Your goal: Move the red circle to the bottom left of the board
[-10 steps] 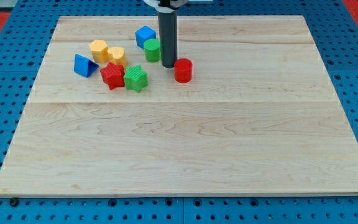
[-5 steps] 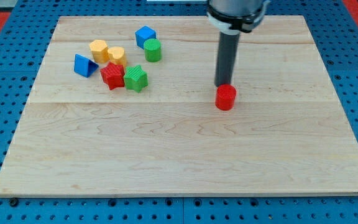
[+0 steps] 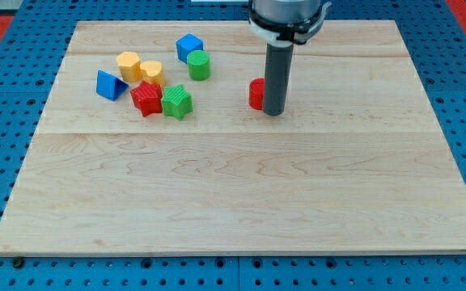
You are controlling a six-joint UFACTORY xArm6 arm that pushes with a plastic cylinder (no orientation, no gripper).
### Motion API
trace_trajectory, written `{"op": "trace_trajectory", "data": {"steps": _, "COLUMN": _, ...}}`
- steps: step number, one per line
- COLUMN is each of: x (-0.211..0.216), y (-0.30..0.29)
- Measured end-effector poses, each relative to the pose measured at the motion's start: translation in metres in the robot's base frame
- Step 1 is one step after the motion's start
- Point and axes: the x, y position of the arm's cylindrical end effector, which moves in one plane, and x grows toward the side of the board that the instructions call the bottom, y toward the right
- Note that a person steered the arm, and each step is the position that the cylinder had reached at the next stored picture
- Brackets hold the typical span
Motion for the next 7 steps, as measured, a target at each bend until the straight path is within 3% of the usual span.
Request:
{"op": "trace_trajectory", "data": {"steps": 1, "x": -0.043, "y": 0.048}}
{"op": "trace_trajectory", "data": {"steps": 2, "x": -0.033, "y": -0.029}}
{"op": "trace_trajectory", "data": {"steps": 3, "x": 0.069, "y": -0.084}}
{"op": "trace_trajectory", "data": {"steps": 4, "x": 0.107, "y": -0.110}}
{"op": "trace_trajectory", "data": {"steps": 5, "x": 0.123, "y": -0.213}}
{"op": "trace_trajectory", "data": {"steps": 7, "x": 0.151, "y": -0.254}}
